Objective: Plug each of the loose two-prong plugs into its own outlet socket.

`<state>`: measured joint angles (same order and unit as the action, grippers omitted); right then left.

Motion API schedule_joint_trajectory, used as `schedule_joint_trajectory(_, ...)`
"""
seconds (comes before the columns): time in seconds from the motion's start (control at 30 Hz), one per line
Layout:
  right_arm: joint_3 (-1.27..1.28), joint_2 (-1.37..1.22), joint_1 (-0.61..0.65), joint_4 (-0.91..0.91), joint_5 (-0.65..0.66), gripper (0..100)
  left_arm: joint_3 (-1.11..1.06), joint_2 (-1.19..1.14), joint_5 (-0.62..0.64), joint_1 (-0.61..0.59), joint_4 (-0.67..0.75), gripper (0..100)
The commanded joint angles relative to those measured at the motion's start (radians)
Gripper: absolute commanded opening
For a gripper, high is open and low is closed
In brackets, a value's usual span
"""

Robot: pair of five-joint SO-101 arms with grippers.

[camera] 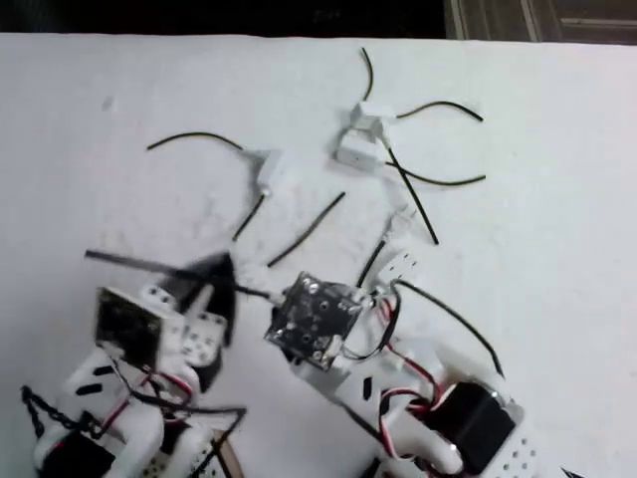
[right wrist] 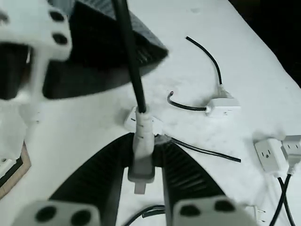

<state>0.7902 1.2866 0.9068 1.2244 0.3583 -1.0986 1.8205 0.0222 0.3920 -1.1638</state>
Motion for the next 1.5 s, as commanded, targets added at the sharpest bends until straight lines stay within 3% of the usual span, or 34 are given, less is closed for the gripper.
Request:
schedule_joint_trajectory(0.0, 0.028, 0.001, 0.031, -0.056, -0.003, 1.8, 0.038, 0.005, -0.081, 0.154, -0.046, 2)
schedule_joint_trajectory(0.57, 0.107, -0.001, 0.031, -0.101, -0.003, 1.8, 0.034, 0.005, -0.315, 0.186, -0.126, 2)
schedule_joint_trajectory(1.0, 0.153, -0.001, 0.031, -0.119, -0.003, 1.9, 0.034, 0.005, -0.315, 0.194, -0.124, 2)
schedule_joint_trajectory(1.2, 0.153, -0.001, 0.027, -0.124, -0.003, 1.9, 0.034, 0.005, -0.318, 0.360, -0.124, 2)
schedule_joint_trajectory(1.47, 0.155, -0.001, 0.025, -0.119, -0.005, 1.9, 0.035, 0.005, -0.321, 0.328, -0.126, 2)
